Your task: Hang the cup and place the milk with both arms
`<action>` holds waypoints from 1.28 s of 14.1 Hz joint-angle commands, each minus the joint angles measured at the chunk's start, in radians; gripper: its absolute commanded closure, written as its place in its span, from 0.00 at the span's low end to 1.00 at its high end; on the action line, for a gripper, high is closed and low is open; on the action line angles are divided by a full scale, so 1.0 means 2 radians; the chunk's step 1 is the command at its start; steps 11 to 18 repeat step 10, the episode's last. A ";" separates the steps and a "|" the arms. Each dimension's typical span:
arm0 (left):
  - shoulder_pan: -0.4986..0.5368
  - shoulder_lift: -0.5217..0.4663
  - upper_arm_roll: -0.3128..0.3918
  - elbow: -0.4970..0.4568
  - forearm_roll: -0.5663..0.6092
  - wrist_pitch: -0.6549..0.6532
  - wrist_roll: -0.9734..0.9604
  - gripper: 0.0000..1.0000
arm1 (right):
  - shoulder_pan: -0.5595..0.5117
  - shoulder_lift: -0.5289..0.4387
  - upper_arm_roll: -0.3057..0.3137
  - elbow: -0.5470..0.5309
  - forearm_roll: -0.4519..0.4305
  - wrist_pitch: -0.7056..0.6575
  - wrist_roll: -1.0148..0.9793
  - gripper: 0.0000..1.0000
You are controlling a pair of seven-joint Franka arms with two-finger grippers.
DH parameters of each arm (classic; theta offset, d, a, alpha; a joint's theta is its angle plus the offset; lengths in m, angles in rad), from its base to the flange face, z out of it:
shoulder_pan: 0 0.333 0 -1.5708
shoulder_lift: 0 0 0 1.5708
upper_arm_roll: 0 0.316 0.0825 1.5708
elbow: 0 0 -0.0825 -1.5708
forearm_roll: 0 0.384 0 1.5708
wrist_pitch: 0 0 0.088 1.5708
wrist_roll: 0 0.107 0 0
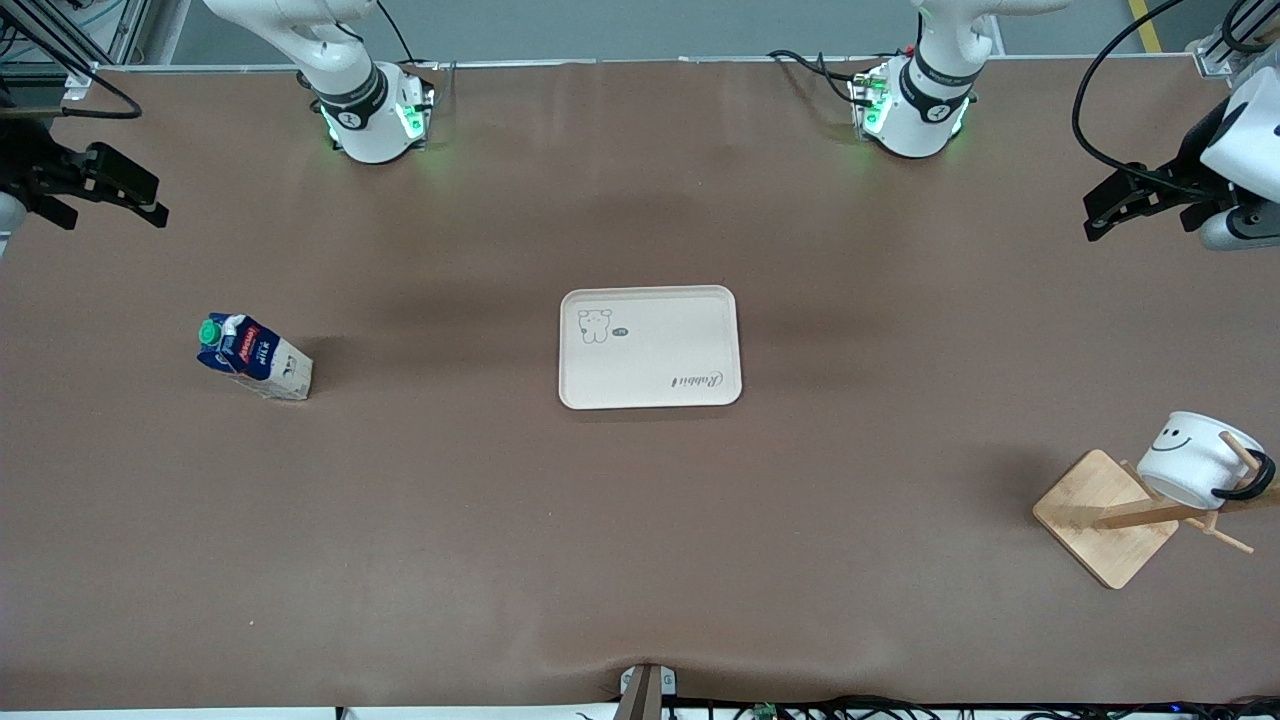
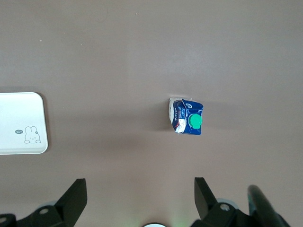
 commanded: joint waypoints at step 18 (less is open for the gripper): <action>-0.001 -0.002 -0.002 0.002 -0.009 0.004 0.007 0.00 | 0.001 -0.001 -0.002 0.000 0.000 -0.001 -0.002 0.00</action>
